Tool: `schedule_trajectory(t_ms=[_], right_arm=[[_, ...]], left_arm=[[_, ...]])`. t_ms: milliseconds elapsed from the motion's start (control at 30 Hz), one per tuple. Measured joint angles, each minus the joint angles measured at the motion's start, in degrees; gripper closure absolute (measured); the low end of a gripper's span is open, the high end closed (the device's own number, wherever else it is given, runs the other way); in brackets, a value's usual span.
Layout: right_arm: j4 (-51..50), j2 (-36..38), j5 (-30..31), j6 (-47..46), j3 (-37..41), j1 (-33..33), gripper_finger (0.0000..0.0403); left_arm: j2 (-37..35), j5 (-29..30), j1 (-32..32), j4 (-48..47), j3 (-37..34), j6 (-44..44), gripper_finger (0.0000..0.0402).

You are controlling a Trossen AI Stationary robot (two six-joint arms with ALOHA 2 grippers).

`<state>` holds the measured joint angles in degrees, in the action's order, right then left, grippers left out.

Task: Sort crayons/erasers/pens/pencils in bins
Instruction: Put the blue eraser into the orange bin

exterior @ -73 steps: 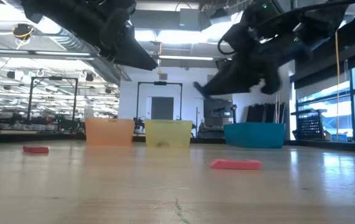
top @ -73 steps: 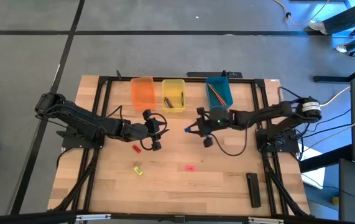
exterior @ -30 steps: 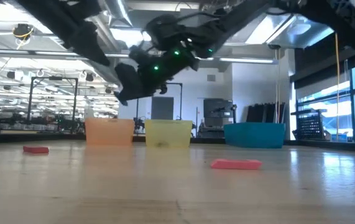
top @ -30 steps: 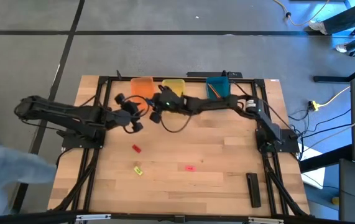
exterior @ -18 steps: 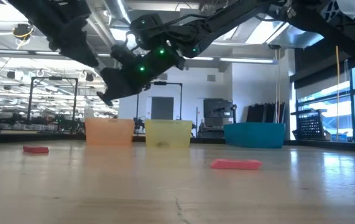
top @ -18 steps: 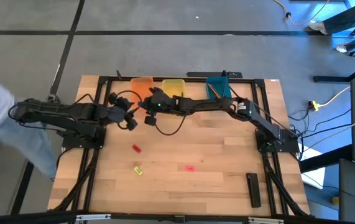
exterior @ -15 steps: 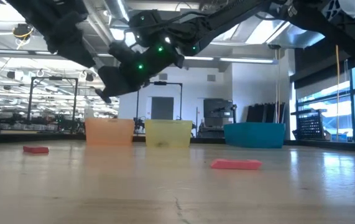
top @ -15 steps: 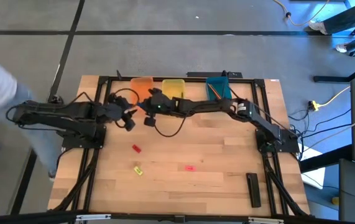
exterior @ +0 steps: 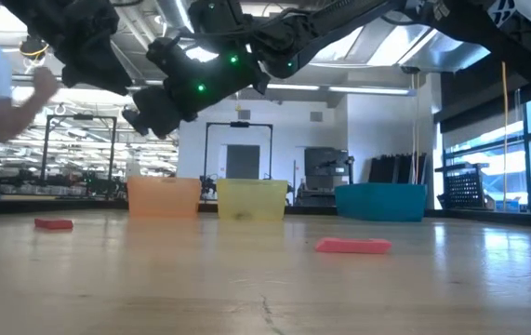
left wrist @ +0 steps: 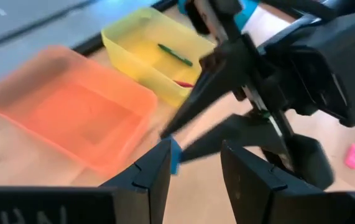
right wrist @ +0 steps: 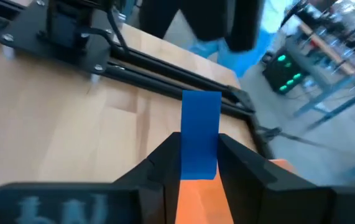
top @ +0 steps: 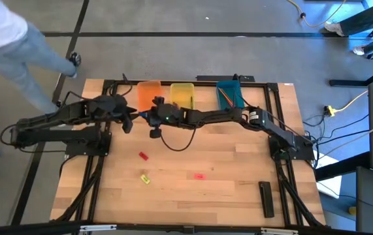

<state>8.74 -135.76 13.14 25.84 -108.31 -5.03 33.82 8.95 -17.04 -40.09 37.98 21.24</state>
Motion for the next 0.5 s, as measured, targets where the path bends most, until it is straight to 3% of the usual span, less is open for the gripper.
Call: schedule_trajectory(t_ms=[200,500], right_arm=[[0.9,0.0,8.8,6.7,0.0,1.1,0.0299],[2.6,0.0,9.3,10.6,0.0,2.1,0.0299]], left_arm=[[2.0,-3.5,-2.9,-0.4,0.0,2.7,0.0269],[4.0,-4.2,-5.1,0.2,0.0,3.3,0.0269]])
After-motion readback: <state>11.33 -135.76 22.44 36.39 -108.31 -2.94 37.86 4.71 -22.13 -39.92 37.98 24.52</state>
